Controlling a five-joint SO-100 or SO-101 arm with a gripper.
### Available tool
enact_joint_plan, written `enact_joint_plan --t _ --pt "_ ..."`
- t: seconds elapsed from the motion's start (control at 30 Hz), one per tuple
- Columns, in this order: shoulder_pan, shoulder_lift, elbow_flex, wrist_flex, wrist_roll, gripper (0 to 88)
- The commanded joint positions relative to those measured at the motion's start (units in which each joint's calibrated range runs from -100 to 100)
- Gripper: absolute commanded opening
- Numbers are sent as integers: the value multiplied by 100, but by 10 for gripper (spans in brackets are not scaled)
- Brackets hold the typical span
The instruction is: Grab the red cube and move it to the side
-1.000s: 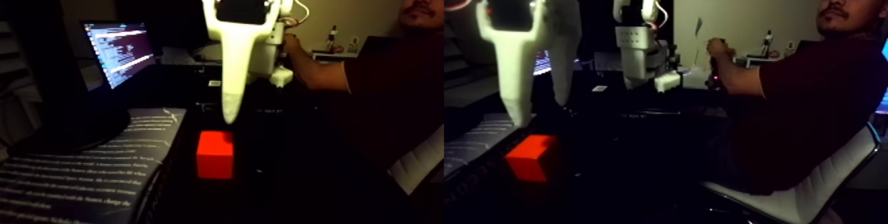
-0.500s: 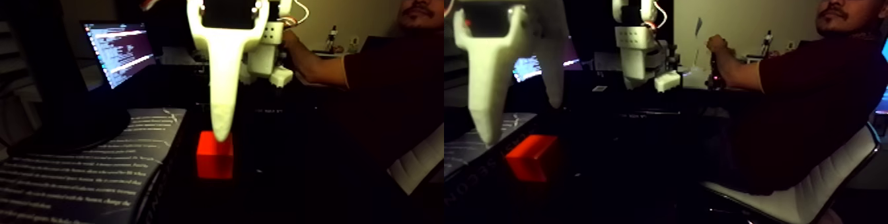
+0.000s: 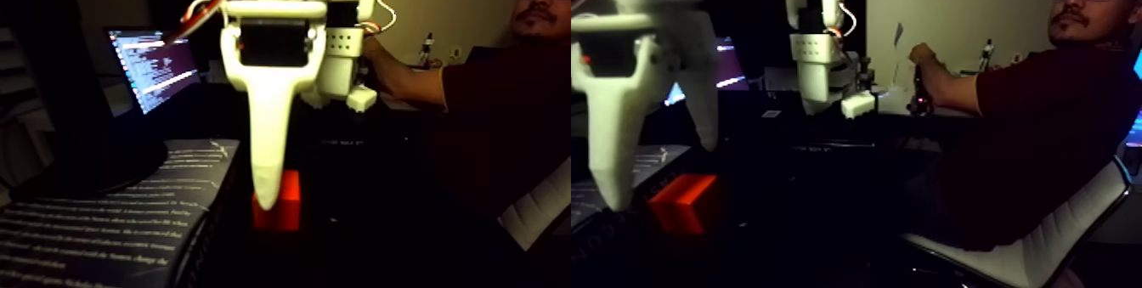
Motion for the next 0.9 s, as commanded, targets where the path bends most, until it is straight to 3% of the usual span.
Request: enact_joint_plan --t 0.0,0.87 --pt "37 88 -160 -132 -32 385" --pt "-229 936 -205 -849 -118 384"
